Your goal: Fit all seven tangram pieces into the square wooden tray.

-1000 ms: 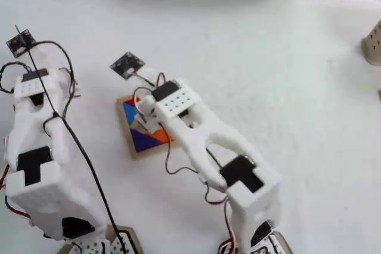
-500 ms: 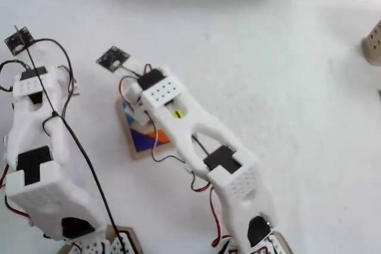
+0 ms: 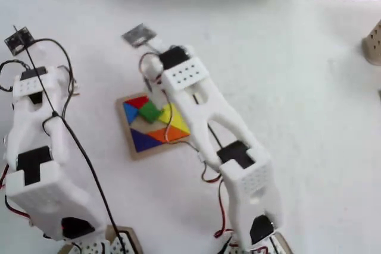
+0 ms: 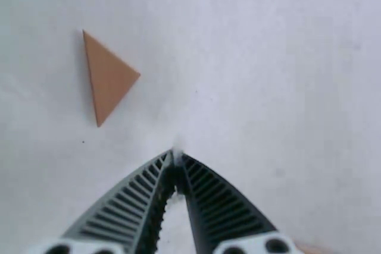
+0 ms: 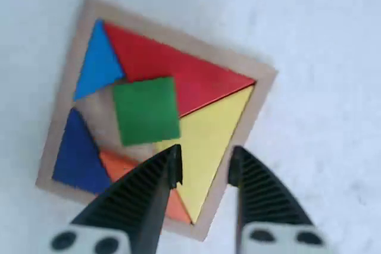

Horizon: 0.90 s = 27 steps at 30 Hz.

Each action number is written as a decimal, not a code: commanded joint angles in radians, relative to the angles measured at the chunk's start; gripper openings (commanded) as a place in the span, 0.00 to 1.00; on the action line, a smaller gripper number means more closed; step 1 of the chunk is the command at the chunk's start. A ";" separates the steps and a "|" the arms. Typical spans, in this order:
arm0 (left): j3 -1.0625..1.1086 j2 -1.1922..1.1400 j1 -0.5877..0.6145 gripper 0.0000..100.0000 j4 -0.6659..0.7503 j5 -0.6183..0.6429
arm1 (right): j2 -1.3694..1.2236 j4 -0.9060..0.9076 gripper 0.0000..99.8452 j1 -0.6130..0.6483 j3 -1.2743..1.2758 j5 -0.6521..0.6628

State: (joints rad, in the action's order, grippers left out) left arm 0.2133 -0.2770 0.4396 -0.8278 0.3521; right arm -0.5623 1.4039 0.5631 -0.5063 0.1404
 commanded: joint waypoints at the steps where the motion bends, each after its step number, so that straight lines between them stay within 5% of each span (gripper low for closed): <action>1: -0.048 0.004 0.005 0.02 -0.003 0.005 | -0.073 -0.128 0.05 -0.054 -0.052 -0.103; 6: -0.048 0.004 0.005 0.02 -0.003 0.005 | -0.160 -0.239 0.02 -0.041 -0.054 -0.057; 19: -0.048 0.004 -0.002 0.02 -0.002 0.003 | -0.125 -0.110 0.02 0.134 -0.046 -0.014; 27: -0.048 0.002 -0.002 0.02 -0.002 0.003 | -0.035 -0.002 0.02 0.062 -0.061 -0.021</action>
State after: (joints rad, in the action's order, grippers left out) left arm 0.2133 -0.2770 0.4396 -0.8278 0.3521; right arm -0.7066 1.3625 0.6705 -0.5340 0.1082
